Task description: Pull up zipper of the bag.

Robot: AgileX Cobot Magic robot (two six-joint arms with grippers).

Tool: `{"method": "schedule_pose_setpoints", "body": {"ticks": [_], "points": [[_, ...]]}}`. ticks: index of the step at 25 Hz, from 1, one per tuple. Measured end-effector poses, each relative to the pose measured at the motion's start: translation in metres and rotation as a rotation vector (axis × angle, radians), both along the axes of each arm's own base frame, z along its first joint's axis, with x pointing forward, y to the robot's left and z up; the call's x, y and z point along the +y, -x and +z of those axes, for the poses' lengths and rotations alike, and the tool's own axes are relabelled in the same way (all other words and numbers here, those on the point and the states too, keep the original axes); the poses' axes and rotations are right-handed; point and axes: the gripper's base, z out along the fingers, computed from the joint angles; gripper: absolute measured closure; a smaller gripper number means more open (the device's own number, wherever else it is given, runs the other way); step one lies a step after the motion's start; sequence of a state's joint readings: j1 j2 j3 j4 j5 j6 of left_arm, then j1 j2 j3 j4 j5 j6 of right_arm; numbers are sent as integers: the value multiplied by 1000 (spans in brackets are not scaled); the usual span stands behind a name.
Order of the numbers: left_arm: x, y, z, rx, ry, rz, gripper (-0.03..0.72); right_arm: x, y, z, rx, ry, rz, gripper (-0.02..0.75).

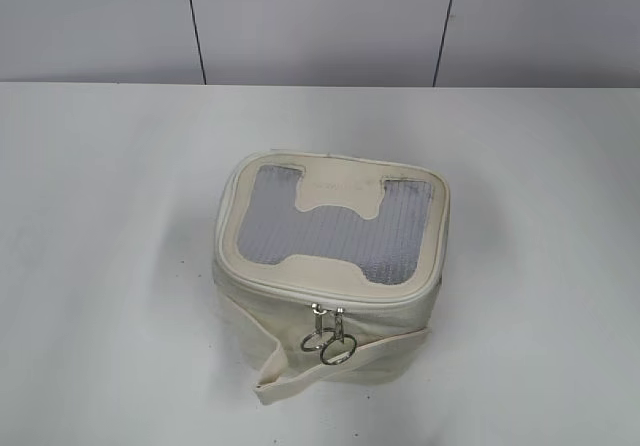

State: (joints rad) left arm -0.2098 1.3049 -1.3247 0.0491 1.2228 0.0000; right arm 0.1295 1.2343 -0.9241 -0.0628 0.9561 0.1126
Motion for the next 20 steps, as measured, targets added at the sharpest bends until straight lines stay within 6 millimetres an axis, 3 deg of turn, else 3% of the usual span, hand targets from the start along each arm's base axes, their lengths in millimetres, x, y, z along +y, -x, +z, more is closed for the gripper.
{"method": "schedule_pose_setpoints", "body": {"ticks": [6,11,20], "points": [[19,82,-5,-109,31,25,412,-8,53,44,-126,7,23,150],[33,152,-9,-322,79,20,412,-15,104,71,-253,-1,33,150],[51,239,-46,-558,131,19,412,-23,179,87,-489,-16,61,150]]}}
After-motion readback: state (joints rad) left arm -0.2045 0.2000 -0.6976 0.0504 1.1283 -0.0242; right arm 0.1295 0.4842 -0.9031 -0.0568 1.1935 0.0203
